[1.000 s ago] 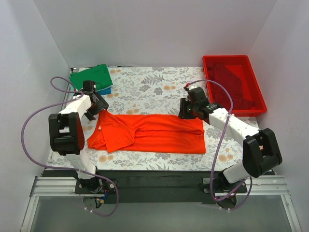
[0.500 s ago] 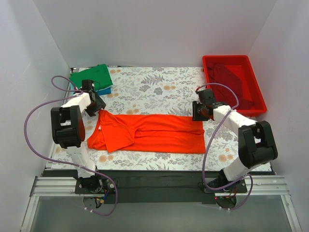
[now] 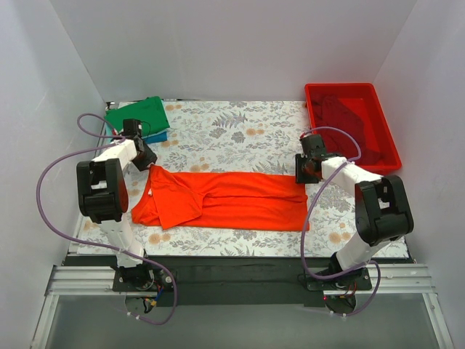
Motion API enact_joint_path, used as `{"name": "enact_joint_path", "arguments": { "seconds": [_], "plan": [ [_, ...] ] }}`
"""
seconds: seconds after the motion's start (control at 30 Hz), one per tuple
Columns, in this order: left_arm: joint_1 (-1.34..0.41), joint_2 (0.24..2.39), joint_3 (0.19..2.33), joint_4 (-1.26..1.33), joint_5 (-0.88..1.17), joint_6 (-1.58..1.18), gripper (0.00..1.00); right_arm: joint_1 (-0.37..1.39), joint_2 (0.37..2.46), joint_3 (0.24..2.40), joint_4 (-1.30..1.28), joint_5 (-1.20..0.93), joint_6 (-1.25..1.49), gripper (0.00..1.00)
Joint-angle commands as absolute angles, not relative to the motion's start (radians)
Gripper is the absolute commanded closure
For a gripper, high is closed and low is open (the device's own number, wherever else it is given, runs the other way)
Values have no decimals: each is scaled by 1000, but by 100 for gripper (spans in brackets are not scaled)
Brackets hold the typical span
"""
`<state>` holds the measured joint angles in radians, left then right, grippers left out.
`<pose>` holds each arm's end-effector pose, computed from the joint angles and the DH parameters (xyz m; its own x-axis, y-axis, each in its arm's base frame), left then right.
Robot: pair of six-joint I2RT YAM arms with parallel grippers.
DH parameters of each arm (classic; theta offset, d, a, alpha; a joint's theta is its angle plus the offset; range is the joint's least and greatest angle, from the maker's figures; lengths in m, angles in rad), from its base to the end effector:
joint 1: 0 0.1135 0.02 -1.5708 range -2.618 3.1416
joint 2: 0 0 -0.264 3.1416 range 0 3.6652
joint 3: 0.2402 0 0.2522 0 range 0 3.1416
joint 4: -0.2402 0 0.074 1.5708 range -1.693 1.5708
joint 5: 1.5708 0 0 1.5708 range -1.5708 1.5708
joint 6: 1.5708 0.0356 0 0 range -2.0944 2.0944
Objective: Fold and stack the t-shirts
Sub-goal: Fold the tshirt
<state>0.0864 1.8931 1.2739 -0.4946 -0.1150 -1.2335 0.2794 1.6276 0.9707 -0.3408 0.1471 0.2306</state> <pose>0.3844 0.0374 0.1725 -0.1674 -0.9554 -0.2432 -0.8887 0.2530 -0.3823 0.3137 0.0846 0.1832 -0.8312 -0.0032 -0.5560 -0.0066 1.0000 0.0040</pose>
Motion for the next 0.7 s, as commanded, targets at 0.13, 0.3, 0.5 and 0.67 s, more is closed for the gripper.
{"name": "enact_joint_path", "arguments": {
  "seconds": [0.13, 0.3, 0.5, 0.67],
  "plan": [
    [104, 1894, 1276, -463, -89, -1233, 89, 256, 1647, 973, -270, 172, 222, 57],
    [121, 1887, 1258, -454, -80, -1233, 98, 252, 1680, 976, -245, 130, 244, 59],
    [137, 1878, 1233, -437, -68, -1232, 100, 252, 1720, 973, -241, 100, 242, 74],
    [158, 1873, 1209, -425, -69, -1226, 100, 247, 1730, 969, -255, 92, 245, 99]
  ]
}}
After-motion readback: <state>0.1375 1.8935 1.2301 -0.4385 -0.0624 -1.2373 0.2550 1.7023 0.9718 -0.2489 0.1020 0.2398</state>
